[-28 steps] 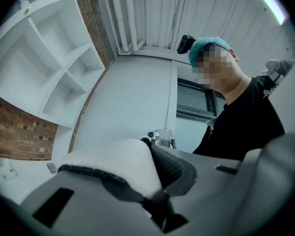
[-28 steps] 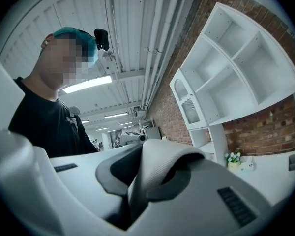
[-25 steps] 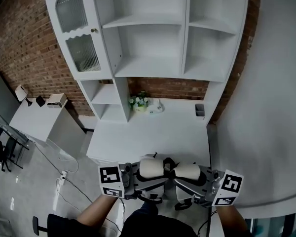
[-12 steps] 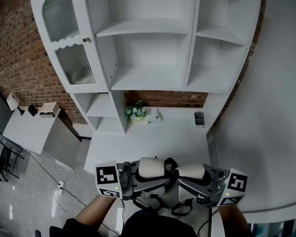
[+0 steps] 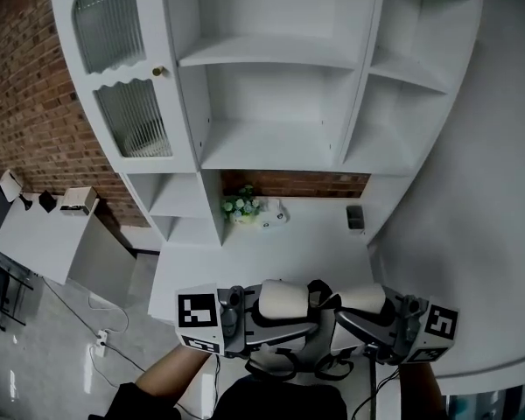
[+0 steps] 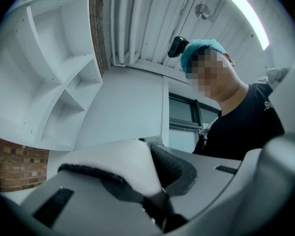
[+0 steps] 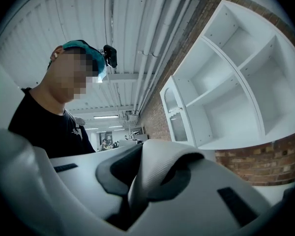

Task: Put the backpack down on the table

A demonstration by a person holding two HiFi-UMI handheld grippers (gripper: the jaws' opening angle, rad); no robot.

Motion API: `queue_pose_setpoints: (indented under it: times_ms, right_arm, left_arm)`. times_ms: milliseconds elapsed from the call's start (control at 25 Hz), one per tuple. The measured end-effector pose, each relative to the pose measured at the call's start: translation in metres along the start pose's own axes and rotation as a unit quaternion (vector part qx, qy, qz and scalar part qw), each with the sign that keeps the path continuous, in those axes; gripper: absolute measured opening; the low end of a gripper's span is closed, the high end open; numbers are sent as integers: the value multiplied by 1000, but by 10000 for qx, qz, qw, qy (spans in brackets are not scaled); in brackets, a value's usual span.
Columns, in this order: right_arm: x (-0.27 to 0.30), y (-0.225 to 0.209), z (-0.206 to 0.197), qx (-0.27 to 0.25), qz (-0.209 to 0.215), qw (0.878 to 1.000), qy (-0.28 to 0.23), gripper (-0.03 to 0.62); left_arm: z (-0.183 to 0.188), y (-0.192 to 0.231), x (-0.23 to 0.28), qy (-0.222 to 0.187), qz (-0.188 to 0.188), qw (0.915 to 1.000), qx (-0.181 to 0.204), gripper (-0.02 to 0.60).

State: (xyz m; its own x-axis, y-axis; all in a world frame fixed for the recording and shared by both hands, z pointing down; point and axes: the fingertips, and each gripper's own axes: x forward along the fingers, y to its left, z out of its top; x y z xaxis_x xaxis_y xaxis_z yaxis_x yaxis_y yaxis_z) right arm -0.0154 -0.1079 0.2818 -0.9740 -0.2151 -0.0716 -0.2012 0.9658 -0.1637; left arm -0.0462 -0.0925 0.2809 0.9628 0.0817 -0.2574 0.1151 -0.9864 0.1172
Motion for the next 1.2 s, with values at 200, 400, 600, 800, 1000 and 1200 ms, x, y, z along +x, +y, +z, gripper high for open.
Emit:
queue_pose_setpoints:
  times_ms: [200, 400, 600, 800, 1000, 1200]
  right_arm:
    - [4, 1, 13, -205, -125, 9994, -234, 48]
    - [12, -8, 20, -216, -93, 9993, -279, 48]
    - [23, -32, 21, -206, -40, 9993, -309, 48]
    - [34, -60, 14, -76, 27, 9998, -203, 48]
    - [43, -84, 21, -181, 278, 9993, -158, 48]
    - [51, -99, 30, -277, 472, 9983, -195, 48]
  left_arm:
    - [14, -6, -4, -76, -226, 9997, -93, 59]
    - [20, 6, -7, -1, -28, 9998, 197, 58]
    - [23, 36, -12, 19, 287, 9993, 233, 58]
    - [24, 72, -23, 7, 520, 9984, 200, 59]
    - [28, 106, -25, 131, 667, 9973, 259, 58]
    - [34, 129, -26, 257, 709, 9965, 356, 58]
